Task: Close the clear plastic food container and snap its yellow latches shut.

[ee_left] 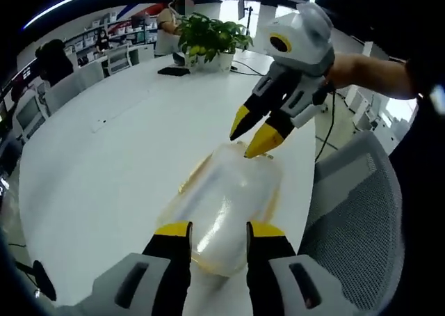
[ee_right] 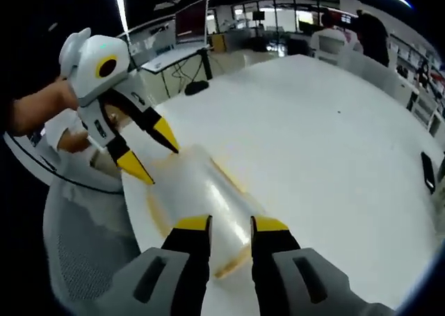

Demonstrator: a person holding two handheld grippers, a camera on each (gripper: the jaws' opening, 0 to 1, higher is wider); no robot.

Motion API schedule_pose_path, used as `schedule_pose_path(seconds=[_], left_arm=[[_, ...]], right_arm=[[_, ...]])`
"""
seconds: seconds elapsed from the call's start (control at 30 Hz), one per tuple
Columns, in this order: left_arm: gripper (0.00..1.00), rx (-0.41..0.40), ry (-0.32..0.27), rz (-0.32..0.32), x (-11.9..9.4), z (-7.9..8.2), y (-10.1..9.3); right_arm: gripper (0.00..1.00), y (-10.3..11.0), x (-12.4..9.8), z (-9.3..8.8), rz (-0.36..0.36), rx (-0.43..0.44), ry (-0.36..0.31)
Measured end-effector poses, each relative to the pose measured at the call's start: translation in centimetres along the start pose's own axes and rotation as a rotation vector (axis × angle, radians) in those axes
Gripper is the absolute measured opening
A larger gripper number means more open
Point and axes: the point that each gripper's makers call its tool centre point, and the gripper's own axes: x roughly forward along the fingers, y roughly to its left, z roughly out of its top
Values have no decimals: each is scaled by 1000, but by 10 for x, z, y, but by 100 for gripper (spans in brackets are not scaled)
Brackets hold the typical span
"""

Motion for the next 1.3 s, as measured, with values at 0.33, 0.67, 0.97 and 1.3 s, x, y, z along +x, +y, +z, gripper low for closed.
schedule_pose_path(seconds=[0.33,0.67,0.97,1.3], left_arm=[[22,111,-1,-40,11,11,-10],[22,170,16,-69,20,13,-16],[21,192,22,-89,29,14,-17],[25,227,27,-103,31,12,-25]], right_arm=[[13,10,9,11,84,-89,-11],[13,17,22,17,143,-215,19],[12,21,35,19,168,-248,38],[20,18,42,24,184,-285,33]])
